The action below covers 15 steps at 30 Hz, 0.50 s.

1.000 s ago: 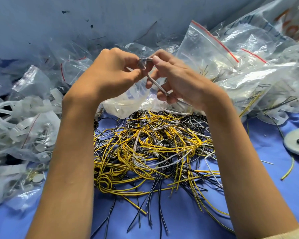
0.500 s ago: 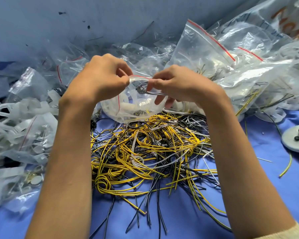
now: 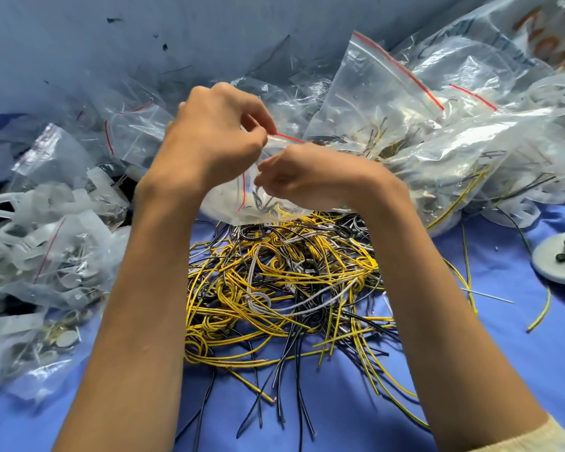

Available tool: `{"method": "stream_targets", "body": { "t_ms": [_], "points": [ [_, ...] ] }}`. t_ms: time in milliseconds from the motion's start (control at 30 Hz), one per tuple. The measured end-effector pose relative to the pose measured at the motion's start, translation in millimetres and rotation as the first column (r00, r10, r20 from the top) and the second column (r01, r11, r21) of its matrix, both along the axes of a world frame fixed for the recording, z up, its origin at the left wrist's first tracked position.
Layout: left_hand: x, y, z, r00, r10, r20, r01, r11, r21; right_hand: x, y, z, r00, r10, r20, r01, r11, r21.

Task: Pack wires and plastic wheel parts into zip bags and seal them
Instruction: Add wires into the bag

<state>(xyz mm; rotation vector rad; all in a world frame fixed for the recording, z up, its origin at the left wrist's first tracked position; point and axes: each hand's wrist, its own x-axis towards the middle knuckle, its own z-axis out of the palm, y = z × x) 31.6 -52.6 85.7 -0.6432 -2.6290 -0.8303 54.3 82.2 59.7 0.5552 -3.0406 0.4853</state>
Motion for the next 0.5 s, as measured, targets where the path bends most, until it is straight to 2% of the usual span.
{"method": "stream_targets", "body": {
  "t_ms": [33,133,167,333,400,500],
  "points": [
    [0.2,-1.5,0.8,1.000,0.015,-0.007,-0.015,1.000,0.022,-1.6,-1.5,-1.4,1.000,0.011,-0.027,-0.011,1.000,-0.015],
    [0.7,-3.8,1.8,0.998,0.042,-0.048,-0.038,0.996,0.086,-5.8,-7.7,-2.1,0.985,-0.059,-0.164,0.021,0.975,-0.223],
    [0.6,-4.1,2.0,0.997,0.048,-0.058,-0.042,0.994,0.103,-6.4,-9.2,-2.6,0.984,-0.055,-0.167,0.015,0.972,-0.234],
    [-1.9,-5.8,1.4,0.995,0.061,-0.083,-0.049,0.989,0.139,-5.4,-6.2,-11.8,0.992,0.007,0.127,-0.011,1.000,0.029],
    [-2.5,-6.1,1.1,0.995,0.060,-0.084,-0.047,0.989,0.141,-4.7,-4.3,-11.8,0.988,-0.002,0.158,-0.004,0.999,0.036],
    [-3.1,-6.0,1.1,0.994,0.073,-0.084,-0.060,0.987,0.148,-4.7,-3.8,-8.0,0.992,-0.035,0.120,0.034,0.999,0.008]
  ]
}}
